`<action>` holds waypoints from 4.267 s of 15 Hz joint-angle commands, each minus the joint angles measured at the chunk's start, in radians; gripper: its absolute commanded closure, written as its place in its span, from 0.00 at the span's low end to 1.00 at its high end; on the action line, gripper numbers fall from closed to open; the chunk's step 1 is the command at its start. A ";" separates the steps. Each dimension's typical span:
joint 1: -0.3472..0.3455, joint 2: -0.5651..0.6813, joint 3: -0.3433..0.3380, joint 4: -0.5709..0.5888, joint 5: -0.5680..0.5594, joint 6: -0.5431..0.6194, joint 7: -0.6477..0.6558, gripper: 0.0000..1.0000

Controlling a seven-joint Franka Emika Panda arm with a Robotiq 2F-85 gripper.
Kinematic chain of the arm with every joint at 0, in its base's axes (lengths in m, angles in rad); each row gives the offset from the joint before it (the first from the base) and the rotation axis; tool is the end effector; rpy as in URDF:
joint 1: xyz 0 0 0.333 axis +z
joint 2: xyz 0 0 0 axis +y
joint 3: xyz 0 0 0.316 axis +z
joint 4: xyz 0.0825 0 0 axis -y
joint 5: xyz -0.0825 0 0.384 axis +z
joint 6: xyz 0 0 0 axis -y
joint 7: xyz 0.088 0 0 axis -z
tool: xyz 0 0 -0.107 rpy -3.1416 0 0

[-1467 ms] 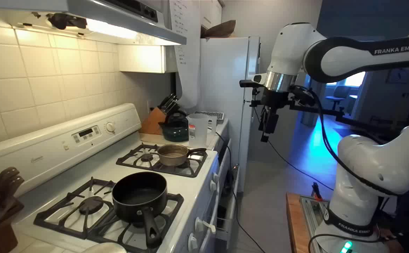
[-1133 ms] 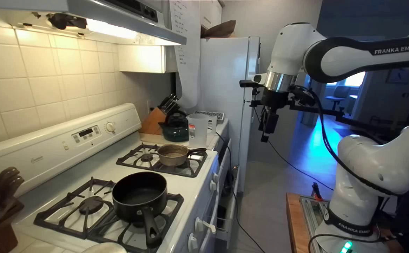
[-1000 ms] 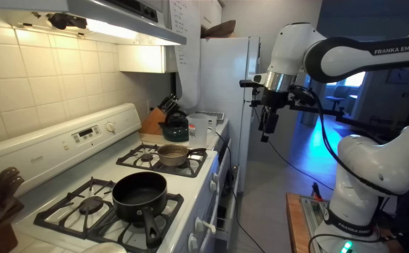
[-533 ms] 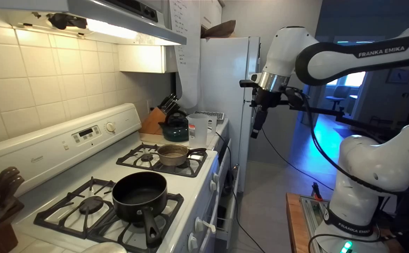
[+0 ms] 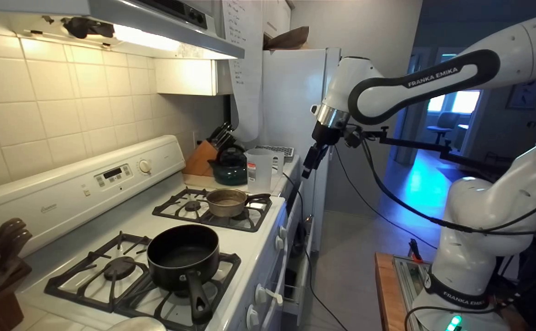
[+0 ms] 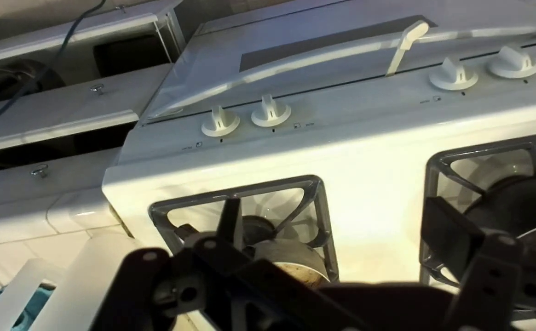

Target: Pour the liquid in the silver saucepan into the black saucepan.

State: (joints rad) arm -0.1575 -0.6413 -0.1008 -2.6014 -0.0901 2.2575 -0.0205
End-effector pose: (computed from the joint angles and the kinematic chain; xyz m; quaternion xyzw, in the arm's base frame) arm 0.3660 -0.1011 0.4884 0.9850 -0.0889 0.1450 0.0278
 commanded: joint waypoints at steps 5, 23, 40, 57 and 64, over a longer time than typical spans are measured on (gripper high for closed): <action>0.017 0.173 -0.118 0.116 -0.012 0.071 -0.262 0.00; 0.064 0.381 -0.226 0.291 0.060 -0.040 -0.580 0.00; -0.030 0.744 -0.162 0.500 0.233 0.193 -0.865 0.00; -0.086 0.867 -0.093 0.588 0.260 0.193 -0.858 0.00; -0.119 0.964 -0.039 0.661 0.269 0.246 -0.895 0.00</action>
State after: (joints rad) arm -0.2412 0.2669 -0.1742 -1.9939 0.1759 2.4772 -0.8820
